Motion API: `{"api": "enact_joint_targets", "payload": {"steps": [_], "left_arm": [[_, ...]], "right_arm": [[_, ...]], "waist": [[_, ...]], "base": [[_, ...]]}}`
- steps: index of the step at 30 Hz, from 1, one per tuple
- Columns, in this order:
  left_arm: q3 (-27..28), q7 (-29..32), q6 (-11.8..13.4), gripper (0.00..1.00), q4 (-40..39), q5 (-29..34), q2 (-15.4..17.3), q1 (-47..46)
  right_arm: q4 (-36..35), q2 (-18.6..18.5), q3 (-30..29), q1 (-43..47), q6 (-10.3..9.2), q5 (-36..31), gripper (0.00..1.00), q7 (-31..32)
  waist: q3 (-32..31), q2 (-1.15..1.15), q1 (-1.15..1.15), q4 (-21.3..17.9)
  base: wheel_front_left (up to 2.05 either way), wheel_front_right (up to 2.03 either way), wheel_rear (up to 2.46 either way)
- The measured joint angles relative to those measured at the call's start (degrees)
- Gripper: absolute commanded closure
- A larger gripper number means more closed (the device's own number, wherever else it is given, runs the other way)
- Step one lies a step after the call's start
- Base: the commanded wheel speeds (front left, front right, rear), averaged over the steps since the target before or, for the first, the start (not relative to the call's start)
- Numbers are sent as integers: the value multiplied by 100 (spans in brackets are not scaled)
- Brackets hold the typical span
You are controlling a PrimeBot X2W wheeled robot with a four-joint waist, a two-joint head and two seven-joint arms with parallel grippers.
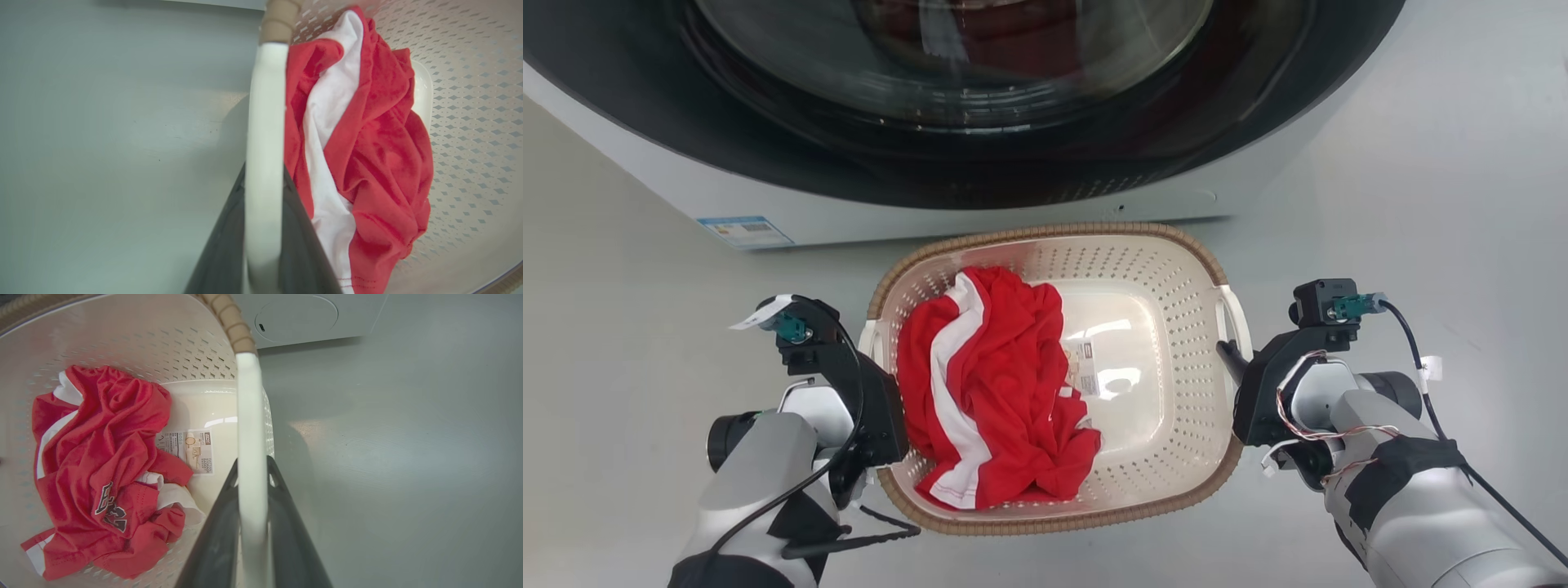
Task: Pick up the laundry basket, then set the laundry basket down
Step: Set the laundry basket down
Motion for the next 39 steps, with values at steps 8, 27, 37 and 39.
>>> {"api": "enact_joint_targets", "payload": {"steps": [8, 27, 37, 39], "left_arm": [[-74, -397, 46, 100, -47, 155, -1, -104], [-193, -1323, 137, 100, -125, 296, -15, -478], [-249, -1514, 136, 100, -31, 328, -27, -511], [-254, -1537, 136, 100, -10, 328, -35, -532]], "right_arm": [[4, -18, 52, -74, -3, -132, 100, -332], [-30, -145, 269, -461, -4, -414, 100, -1166], [33, -157, 356, -518, -4, -489, 100, -1302], [46, -156, 358, -547, -4, -488, 100, -1327]], "waist": [[601, 0, 0, -15], [1748, 0, 0, 16], [2009, 0, -1, 56], [2051, 0, -1, 61]], "base": [[0, 0, 0], [0, 0, 0], [0, 0, 0], [0, 0, 0]]}}
